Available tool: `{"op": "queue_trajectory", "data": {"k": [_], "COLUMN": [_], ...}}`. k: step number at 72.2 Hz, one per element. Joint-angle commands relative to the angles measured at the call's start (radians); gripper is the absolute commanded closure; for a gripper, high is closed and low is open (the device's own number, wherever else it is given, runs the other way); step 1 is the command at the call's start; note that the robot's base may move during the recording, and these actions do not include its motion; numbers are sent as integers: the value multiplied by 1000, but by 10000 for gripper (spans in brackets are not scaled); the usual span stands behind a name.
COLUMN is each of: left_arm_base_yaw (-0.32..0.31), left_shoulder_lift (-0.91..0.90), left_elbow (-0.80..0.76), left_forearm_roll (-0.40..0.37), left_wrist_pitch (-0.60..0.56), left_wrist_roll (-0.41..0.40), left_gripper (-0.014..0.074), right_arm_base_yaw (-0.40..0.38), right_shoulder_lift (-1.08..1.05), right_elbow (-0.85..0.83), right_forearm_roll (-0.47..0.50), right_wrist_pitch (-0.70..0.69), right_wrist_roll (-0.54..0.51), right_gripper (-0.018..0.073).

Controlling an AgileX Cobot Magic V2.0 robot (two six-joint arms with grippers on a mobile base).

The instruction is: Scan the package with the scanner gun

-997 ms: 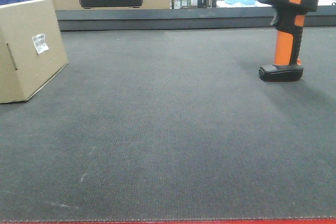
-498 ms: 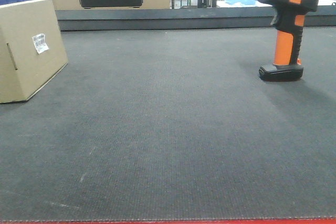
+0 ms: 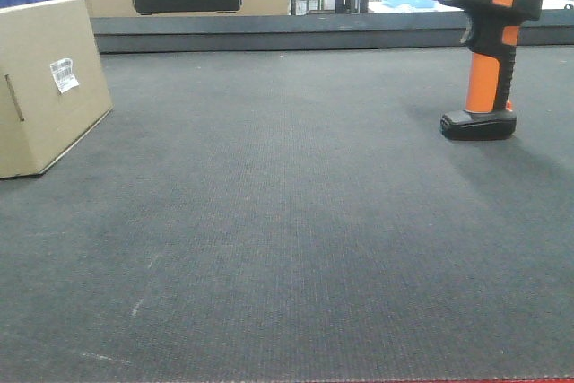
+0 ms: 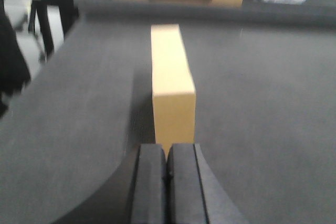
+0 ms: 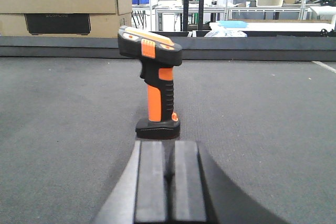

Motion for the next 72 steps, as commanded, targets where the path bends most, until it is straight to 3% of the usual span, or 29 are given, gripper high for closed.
{"op": "queue_trajectory", "data": {"k": [1, 27, 54, 68, 72], "left_arm_base_yaw": [-5, -5, -5, -5, -5], "left_shoulder_lift": [121, 502, 891, 1047, 1074], "left_elbow": [-94, -381, -795, -919, -930], "left_forearm_roll": [-8, -11, -32, -34, -34], "left_wrist_pitch": [69, 34, 226, 282, 287], "left_wrist_roll": [6, 6, 2, -22, -35], "left_gripper": [707, 707, 707, 706, 669], "right_arm_base_yaw": [-6, -6, -6, -6, -6], "right_shoulder_lift": [-3, -3, -3, -3, -3], "right_elbow": [0, 0, 0, 0, 0], "right_forearm_roll": [0, 0, 0, 0, 0], "right_wrist_pitch": [-20, -20, -20, -20, -20], "right_wrist_roll": [-4, -4, -4, -4, -4], "right_gripper": [721, 721, 721, 721, 721]}}
